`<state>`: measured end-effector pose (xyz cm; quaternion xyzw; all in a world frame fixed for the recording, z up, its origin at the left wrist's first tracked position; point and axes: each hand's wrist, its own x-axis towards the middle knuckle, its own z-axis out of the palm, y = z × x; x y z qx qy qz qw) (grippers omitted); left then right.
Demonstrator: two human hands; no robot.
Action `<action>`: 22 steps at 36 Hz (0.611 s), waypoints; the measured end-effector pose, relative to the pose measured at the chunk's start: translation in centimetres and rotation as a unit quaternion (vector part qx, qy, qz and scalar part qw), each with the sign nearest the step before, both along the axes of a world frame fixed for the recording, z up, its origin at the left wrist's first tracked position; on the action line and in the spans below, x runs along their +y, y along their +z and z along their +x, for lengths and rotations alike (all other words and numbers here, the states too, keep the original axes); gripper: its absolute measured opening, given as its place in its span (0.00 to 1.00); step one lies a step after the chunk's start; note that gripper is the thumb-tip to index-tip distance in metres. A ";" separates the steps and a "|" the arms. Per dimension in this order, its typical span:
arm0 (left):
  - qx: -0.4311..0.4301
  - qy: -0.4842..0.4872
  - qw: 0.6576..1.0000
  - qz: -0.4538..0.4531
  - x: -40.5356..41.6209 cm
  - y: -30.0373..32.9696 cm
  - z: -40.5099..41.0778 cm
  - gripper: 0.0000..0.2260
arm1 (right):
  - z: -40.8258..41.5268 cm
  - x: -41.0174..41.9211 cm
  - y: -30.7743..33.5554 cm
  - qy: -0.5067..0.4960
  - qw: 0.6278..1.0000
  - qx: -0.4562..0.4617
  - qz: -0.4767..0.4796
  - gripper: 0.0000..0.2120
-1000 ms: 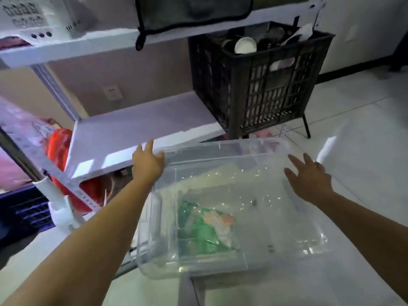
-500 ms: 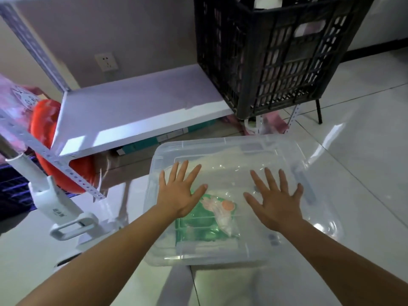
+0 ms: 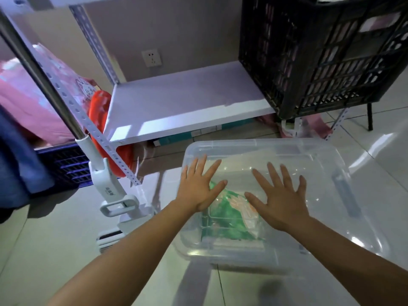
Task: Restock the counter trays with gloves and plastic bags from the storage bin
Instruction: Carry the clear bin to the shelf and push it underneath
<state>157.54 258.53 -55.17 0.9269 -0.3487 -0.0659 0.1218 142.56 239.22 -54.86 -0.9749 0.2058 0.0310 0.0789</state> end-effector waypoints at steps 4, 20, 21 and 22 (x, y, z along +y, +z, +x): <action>0.088 0.163 0.976 -0.112 2.5 1.3 2.3 0.32 | 2.4 3.2 -0.8 0.038 0.999 0.006 0.018 0.37; 0.542 0.313 0.766 -0.144 7.8 2.8 4.4 0.36 | 2.2 4.4 -3.0 0.071 0.997 -0.006 -0.020 0.33; 0.535 0.312 0.774 -0.129 7.6 3.3 4.5 0.32 | 2.2 4.4 -3.1 0.071 0.997 -0.008 -0.021 0.33; 0.529 0.312 0.780 -0.118 7.4 3.8 4.6 0.29 | 2.2 4.4 -3.2 0.071 0.997 -0.009 -0.022 0.33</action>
